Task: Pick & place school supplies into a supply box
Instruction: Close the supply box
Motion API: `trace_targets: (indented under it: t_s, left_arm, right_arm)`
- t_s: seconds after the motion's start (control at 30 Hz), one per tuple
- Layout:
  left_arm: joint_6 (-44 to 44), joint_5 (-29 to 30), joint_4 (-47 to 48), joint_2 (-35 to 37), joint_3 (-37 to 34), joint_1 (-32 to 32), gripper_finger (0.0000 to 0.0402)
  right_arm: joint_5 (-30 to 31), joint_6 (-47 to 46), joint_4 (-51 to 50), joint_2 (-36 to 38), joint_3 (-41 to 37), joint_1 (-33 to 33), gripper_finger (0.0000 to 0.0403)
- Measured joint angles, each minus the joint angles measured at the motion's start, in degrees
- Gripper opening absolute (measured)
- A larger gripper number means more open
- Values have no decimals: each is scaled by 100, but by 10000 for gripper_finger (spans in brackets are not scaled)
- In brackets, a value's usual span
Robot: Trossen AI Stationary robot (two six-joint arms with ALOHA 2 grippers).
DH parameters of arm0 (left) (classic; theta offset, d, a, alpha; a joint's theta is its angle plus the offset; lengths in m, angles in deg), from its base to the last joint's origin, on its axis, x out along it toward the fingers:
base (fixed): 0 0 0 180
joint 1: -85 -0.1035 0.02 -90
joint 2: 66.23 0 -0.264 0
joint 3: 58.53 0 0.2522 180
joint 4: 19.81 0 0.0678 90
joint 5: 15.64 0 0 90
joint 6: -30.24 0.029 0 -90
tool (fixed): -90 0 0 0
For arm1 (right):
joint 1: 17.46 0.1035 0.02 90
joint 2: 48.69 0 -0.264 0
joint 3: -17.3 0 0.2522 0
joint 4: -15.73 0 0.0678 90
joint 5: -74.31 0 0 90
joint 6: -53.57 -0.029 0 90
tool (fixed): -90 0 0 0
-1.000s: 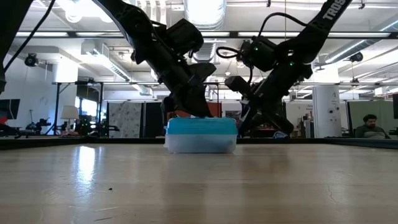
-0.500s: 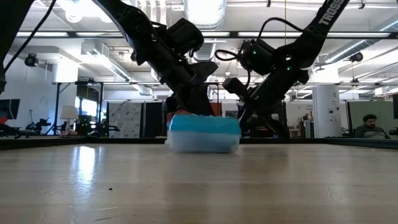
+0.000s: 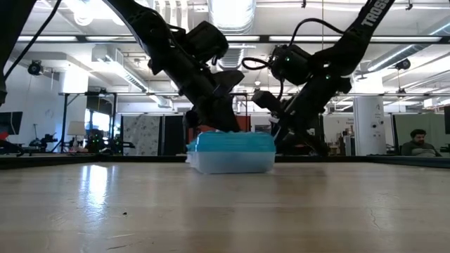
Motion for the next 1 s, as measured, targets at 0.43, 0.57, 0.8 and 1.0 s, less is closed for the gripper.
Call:
trace_targets:
  t_s: [0.43, 0.57, 0.8, 1.0]
  left_arm:
    - [239, 254, 714, 897, 38, 57, 0]
    - [226, 277, 1278, 928, -156, 94, 0]
    - [-57, 271, 1003, 942, -673, 138, 0]
    - [-102, 273, 776, 949, -803, 138, 0]
  right_arm:
    - [416, 274, -541, 342, 0, -44, 9]
    - [191, 255, -286, 342, 0, -42, 9]
    - [151, 252, -161, 342, 0, -31, 9]
    - [76, 58, 74, 343, 0, -28, 9]
